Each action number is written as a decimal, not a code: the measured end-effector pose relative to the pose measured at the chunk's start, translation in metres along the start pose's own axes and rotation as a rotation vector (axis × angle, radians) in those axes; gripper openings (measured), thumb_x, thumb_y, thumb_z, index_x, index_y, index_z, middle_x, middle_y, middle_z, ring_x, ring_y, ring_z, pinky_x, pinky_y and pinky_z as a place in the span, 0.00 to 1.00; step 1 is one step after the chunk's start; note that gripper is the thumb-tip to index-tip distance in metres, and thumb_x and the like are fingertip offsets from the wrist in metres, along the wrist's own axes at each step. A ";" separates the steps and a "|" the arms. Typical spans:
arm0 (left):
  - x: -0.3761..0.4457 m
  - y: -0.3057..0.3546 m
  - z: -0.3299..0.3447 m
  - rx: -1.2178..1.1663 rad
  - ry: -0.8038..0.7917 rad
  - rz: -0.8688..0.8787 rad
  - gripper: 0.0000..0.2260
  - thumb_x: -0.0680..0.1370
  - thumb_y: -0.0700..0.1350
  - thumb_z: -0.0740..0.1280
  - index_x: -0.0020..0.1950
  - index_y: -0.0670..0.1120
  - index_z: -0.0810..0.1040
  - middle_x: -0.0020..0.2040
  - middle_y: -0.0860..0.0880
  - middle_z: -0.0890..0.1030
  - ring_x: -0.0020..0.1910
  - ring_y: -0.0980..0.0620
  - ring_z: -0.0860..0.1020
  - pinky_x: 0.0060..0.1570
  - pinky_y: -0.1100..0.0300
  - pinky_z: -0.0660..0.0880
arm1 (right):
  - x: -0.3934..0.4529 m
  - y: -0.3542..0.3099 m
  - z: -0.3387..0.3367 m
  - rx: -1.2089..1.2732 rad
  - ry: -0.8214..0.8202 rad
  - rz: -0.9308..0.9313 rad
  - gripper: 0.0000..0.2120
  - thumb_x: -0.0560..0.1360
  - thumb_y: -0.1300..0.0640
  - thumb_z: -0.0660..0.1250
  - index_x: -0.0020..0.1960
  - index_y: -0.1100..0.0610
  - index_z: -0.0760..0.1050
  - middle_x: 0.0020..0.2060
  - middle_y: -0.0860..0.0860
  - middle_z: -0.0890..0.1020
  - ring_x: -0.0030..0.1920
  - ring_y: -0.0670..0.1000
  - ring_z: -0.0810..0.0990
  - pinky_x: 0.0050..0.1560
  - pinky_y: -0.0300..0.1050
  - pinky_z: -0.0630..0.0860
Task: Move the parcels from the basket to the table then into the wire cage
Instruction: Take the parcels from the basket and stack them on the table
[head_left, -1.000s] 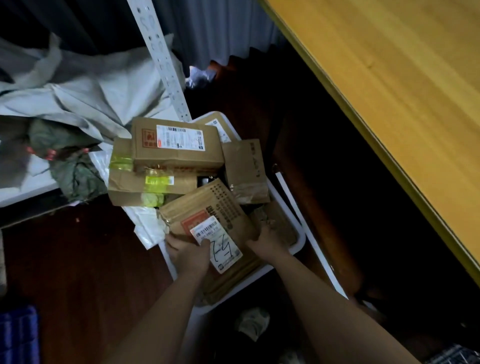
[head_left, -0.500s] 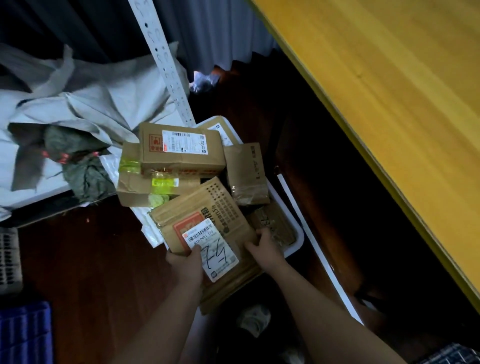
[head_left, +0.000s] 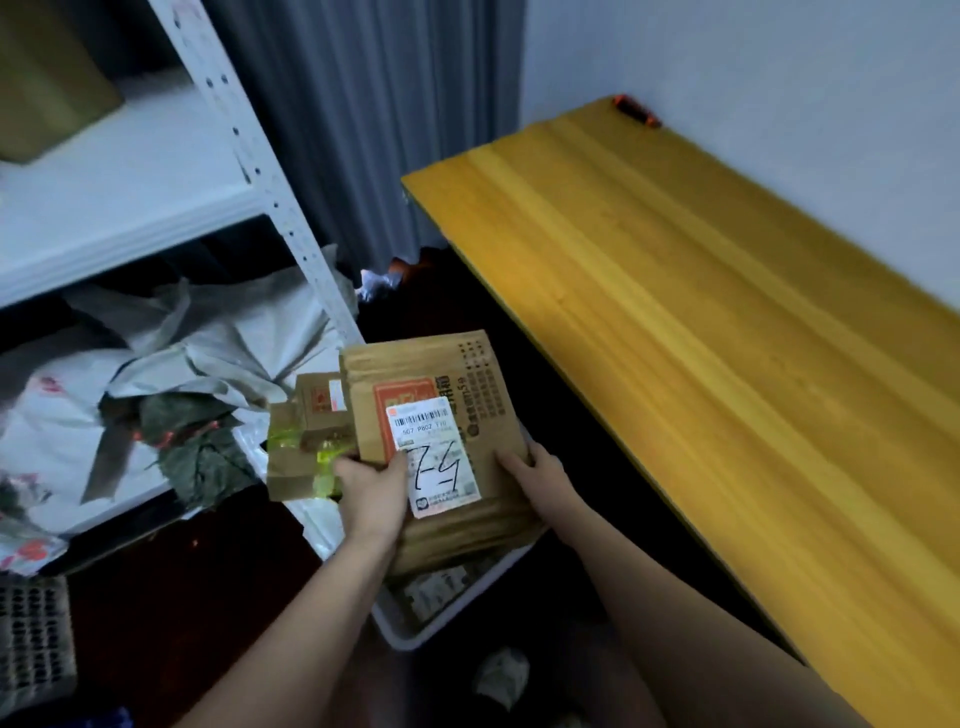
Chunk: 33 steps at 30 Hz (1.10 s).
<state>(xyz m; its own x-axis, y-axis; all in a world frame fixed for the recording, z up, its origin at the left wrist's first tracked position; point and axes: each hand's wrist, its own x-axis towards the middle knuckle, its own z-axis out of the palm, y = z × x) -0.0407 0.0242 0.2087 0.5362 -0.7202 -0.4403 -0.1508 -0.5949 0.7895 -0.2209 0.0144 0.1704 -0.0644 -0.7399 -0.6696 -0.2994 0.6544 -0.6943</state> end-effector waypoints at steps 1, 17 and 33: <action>-0.007 0.019 0.000 0.010 -0.019 0.043 0.20 0.73 0.48 0.69 0.56 0.43 0.62 0.53 0.42 0.77 0.53 0.42 0.77 0.54 0.52 0.73 | -0.009 -0.009 -0.011 0.058 0.020 -0.031 0.26 0.78 0.43 0.63 0.70 0.57 0.66 0.64 0.54 0.75 0.58 0.55 0.78 0.55 0.47 0.77; -0.146 0.214 0.163 0.080 -0.890 0.467 0.22 0.78 0.42 0.66 0.69 0.42 0.64 0.61 0.47 0.73 0.53 0.51 0.74 0.51 0.60 0.69 | -0.140 -0.013 -0.228 0.518 0.782 -0.123 0.26 0.77 0.42 0.64 0.67 0.58 0.68 0.63 0.55 0.77 0.61 0.57 0.77 0.66 0.54 0.70; -0.342 0.194 0.332 0.684 -1.425 0.304 0.33 0.81 0.50 0.61 0.76 0.65 0.42 0.68 0.41 0.72 0.61 0.34 0.74 0.52 0.32 0.71 | -0.262 0.143 -0.389 0.746 0.774 0.141 0.30 0.78 0.40 0.61 0.75 0.44 0.54 0.56 0.54 0.79 0.52 0.58 0.80 0.57 0.62 0.76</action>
<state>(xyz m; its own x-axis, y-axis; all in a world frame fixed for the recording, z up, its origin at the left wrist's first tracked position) -0.5289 0.0365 0.3708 -0.6936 -0.3324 -0.6390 -0.6363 -0.1331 0.7599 -0.6165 0.2408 0.3491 -0.7143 -0.3771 -0.5896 0.3951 0.4780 -0.7845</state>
